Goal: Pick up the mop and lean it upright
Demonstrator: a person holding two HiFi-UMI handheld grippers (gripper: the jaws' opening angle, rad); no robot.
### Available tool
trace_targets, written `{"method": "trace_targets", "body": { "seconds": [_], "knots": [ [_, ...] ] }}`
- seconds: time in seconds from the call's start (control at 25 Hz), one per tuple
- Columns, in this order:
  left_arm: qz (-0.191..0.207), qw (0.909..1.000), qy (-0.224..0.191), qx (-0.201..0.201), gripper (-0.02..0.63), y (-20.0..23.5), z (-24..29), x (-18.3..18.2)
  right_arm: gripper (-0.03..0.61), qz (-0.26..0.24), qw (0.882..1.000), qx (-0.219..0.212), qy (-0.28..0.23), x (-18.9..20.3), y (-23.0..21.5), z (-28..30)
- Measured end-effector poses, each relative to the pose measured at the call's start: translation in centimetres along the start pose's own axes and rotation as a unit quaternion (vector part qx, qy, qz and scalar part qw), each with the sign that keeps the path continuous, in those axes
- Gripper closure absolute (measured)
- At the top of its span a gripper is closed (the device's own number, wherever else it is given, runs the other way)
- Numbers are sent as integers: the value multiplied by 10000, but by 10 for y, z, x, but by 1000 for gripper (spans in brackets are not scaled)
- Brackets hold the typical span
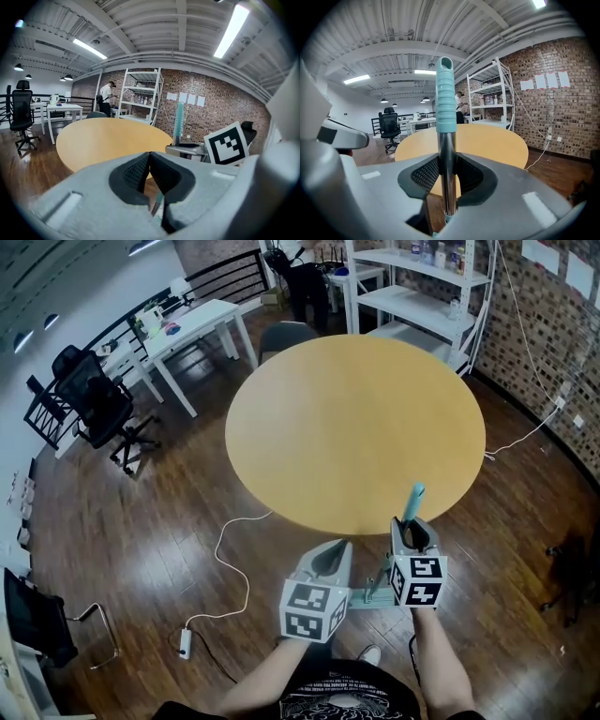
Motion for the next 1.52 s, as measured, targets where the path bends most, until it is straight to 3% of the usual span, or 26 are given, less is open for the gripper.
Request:
{"method": "trace_targets", "body": {
  "seconds": [0.4,1.12,1.52],
  "knots": [
    [-32,10000,-67,-45,609,-30,-15,8,477,39,9994,45,-342,-7,-7,-67],
    [223,9978,-569,-267,611,-81,-38,-12,477,-505,9888,-272,-1377,-97,-29,-160],
    [375,9970,-645,-202,611,-107,-40,-14,476,-532,9892,-157,-1356,-91,-43,-185]
  ]
}}
Point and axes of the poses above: the fingertips, and each gripper's own axes: z forward along the fingers, y to its left, x out of its underside, the point moved 5 cm from there along -z, backward along the fingers, and after that the axes turned 9 degrees about -z, right-handed, at the moved point
